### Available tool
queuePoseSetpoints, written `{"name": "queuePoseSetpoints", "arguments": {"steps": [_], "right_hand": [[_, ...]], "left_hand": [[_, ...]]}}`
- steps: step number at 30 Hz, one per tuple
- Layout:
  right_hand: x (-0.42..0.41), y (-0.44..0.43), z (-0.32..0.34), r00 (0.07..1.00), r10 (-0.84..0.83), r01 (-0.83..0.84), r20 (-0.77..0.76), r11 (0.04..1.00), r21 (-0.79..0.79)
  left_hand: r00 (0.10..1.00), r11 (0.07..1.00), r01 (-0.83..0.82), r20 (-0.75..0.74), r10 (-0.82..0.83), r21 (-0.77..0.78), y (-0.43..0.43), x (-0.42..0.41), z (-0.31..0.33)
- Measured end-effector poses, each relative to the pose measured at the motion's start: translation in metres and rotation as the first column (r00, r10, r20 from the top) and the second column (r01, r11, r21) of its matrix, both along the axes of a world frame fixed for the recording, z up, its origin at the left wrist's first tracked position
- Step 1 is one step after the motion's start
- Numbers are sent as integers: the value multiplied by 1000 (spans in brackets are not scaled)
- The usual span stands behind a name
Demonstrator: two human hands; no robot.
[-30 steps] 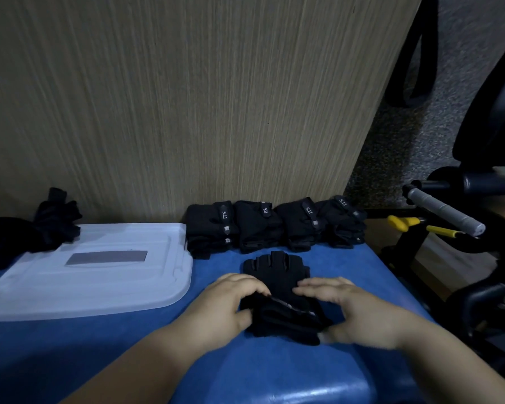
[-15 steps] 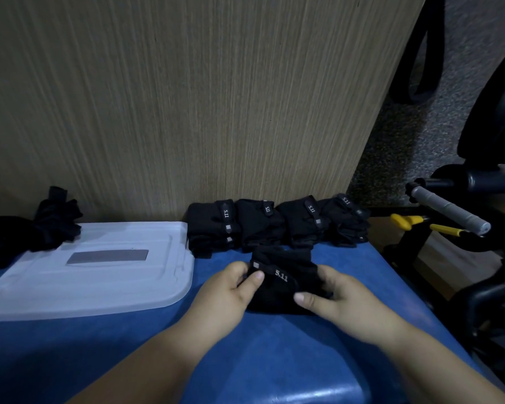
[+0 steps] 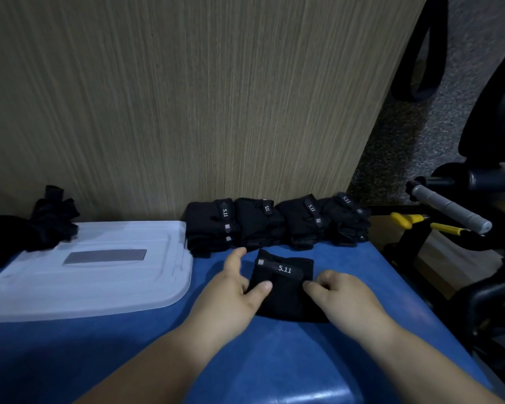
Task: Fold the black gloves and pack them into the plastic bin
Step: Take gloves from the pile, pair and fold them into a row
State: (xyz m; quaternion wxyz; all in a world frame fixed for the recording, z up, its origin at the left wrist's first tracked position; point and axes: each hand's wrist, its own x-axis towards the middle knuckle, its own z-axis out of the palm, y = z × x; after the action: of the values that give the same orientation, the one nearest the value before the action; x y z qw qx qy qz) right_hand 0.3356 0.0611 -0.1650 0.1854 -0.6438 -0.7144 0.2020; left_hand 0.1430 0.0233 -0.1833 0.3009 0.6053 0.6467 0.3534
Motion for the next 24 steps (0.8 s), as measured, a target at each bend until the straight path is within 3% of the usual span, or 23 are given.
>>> {"name": "queuePoseSetpoints", "arguments": {"steps": [3, 6, 9, 13, 17, 21, 24], "right_hand": [[-1, -1, -4, 997, 21, -14, -80, 996, 93], [-3, -2, -3, 971, 156, -139, -180, 985, 103], [-6, -2, -2, 966, 203, -200, -160, 979, 38], [-9, -2, 3, 987, 114, -114, -111, 993, 6], [-12, -6, 8, 998, 45, -47, -36, 997, -56], [-12, -9, 13, 1000, 17, -16, 10, 991, -131], [-14, -11, 12, 999, 36, -39, -26, 986, -159]], "left_hand": [[996, 1000, 6, -85, -7, -15, 1, 1, -1], [980, 999, -27, -196, 23, -19, 5, 4, -3], [959, 999, -49, -280, 52, 16, 5, 6, -3], [917, 989, -111, -375, 139, 97, 5, 2, 0], [878, 985, -168, -446, 173, 51, 0, -6, 12], [894, 987, -155, -431, 123, -40, -8, -7, 15], [965, 989, -116, -247, 89, -94, -9, -2, 14]]}}
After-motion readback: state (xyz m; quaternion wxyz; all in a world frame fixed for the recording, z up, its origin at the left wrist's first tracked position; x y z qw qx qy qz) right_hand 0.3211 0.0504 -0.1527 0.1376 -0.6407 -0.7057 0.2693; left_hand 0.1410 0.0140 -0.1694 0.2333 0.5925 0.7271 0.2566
